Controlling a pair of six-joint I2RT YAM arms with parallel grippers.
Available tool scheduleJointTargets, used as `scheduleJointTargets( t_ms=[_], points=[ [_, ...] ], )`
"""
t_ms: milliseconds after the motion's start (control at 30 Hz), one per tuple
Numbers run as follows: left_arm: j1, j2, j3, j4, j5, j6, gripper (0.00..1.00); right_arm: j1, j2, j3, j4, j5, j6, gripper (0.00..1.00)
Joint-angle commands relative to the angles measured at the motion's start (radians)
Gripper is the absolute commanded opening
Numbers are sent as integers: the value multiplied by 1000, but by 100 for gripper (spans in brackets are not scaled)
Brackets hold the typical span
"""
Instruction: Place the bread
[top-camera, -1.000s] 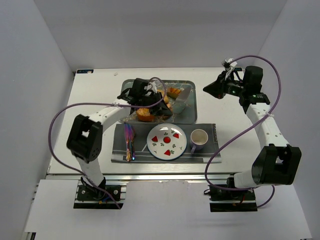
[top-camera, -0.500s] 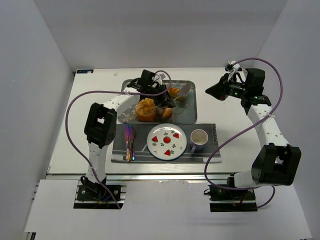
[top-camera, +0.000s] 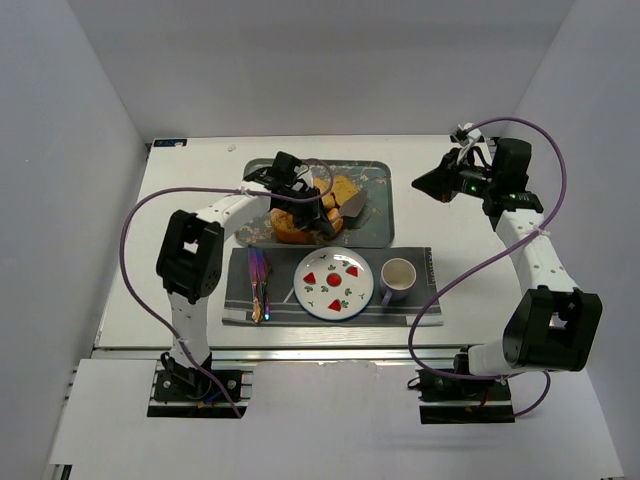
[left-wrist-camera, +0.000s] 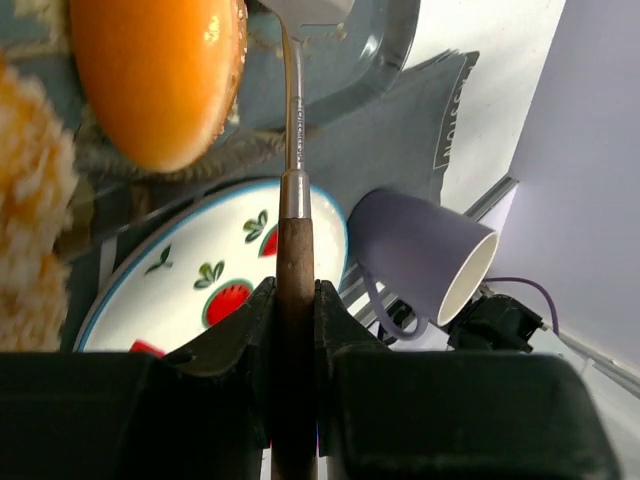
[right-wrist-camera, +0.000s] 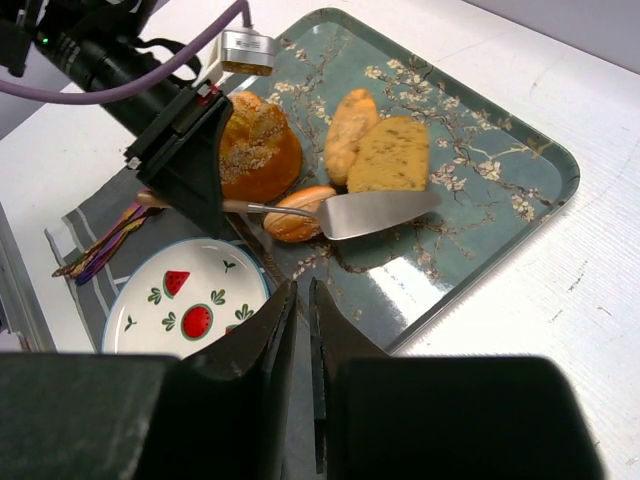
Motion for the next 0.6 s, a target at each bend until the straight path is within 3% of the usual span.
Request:
scheduleJointTargets(
  t_ms=[0, 400, 567],
  points=[
    [12, -151, -42, -39, -29, 33, 0, -5, -27, -1, 38, -28, 15, 16],
    [12, -278, -122, -96, -51, 46, 0, -5, -42, -21, 49, -40, 24, 16],
    [8, -295, -118, -81, 13, 40, 0, -7, -48, -30, 46, -42, 22, 16]
  ],
)
